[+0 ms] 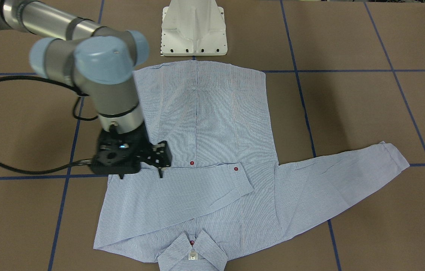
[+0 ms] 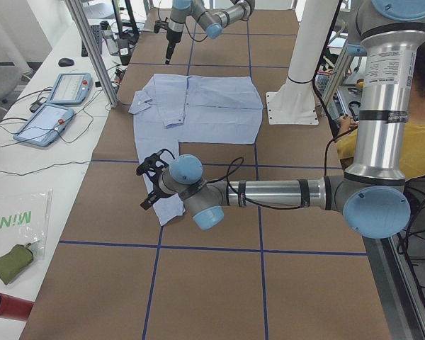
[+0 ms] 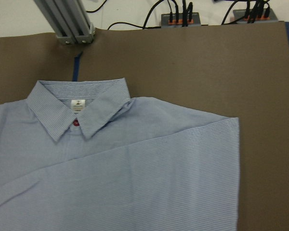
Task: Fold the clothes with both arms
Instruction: 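Release the sleeve and raise the right gripper away while left gripper grasps other cuff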
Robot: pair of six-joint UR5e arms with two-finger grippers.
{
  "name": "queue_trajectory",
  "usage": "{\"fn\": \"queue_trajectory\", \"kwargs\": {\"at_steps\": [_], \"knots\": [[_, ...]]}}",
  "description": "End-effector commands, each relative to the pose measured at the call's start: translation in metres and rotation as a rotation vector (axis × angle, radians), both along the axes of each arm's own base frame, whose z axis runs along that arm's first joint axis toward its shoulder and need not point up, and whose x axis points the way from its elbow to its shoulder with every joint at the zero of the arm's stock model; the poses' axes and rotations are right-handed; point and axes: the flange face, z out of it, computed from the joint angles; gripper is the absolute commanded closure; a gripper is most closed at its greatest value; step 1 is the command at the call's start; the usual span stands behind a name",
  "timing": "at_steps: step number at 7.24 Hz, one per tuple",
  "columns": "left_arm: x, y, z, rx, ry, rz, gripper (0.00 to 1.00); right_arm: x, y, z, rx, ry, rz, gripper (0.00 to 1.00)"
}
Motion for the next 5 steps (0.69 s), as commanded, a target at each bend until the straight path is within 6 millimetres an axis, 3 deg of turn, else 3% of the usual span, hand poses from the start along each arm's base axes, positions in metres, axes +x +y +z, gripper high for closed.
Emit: {"fn": "queue_trajectory", "kwargs": {"at_steps": [1,3,4,5], "knots": [[0.065,0.013,0.026,-0.108,0.075,-0.049,0.00,0.141,0.017,0.087,0.075,0.007,-0.125,0.00],[0.082,0.042,0.066,-0.144,0.097,-0.098,0.00,0.249,0.040,0.179,0.114,0.004,-0.200,0.00],[0.099,0.054,0.079,-0.234,0.177,-0.114,0.00,0.287,0.056,0.214,0.125,-0.014,-0.197,0.00],[0.110,0.058,0.082,-0.288,0.219,-0.148,0.02,0.315,0.060,0.219,0.138,-0.051,-0.174,0.00]]}}
